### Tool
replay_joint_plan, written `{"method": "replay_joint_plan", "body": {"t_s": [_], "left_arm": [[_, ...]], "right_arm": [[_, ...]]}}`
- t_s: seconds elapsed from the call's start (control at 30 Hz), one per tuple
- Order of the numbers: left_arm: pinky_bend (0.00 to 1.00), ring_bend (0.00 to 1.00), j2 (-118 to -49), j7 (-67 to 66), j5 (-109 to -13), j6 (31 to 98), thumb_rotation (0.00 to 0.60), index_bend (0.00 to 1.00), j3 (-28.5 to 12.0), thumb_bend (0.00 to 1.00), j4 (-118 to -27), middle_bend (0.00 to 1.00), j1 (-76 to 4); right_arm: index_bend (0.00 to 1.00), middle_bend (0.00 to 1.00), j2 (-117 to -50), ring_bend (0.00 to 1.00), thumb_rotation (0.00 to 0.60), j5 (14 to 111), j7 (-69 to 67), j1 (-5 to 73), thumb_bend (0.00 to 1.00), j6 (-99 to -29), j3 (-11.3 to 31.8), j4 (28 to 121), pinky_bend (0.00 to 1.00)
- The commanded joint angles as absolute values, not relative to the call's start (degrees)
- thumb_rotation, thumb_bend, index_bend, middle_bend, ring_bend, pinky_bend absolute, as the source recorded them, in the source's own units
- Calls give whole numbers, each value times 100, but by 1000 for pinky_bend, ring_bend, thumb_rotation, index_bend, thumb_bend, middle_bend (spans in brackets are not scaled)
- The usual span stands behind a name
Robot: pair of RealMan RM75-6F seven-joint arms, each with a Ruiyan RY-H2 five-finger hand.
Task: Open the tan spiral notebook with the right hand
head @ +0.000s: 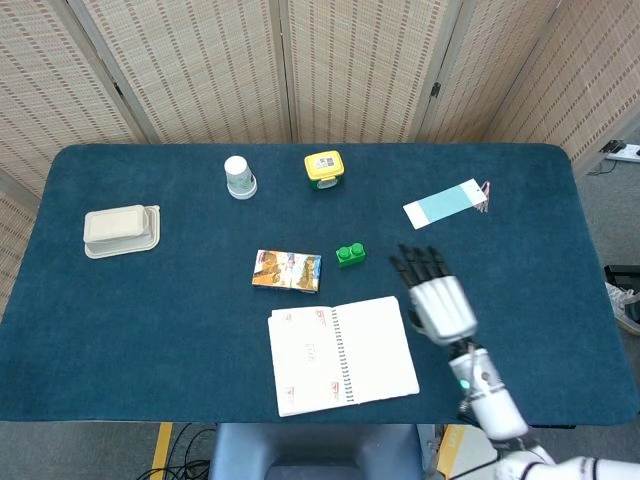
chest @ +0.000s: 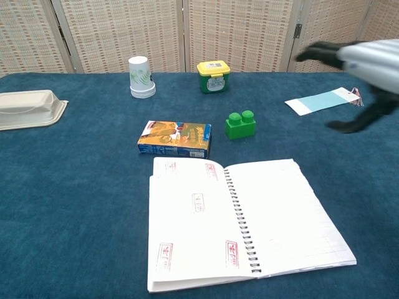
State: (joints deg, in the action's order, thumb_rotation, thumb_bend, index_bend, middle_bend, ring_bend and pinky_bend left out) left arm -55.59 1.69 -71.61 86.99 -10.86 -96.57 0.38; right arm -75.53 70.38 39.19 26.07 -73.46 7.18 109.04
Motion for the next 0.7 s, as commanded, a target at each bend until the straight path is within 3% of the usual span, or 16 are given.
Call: {"method": "replay_joint_plan", "body": {"t_s": [0.03, 0.3, 0.7], "left_arm": [[212, 96, -5686, -157, -7790, 8752, 600, 77, -744, 259, -9921, 88, -65], [213, 96, -5845, -600, -8038, 8480, 600, 77, -514, 259, -9924, 91, -227], [213, 96, -5952, -878, -7891, 8343, 600, 77, -498, 260, -9914, 91, -335]], "right_arm": [[0, 0, -6972, 0, 600, 7330, 2641, 1695, 315, -8062, 129, 10569, 0], [0, 0, -7128, 0, 600, 7854, 1570, 968, 315, -8681, -198, 9574, 0], [0, 0, -7045, 0, 600, 8134, 1425, 801, 315, -8710, -116, 9503, 0]]}}
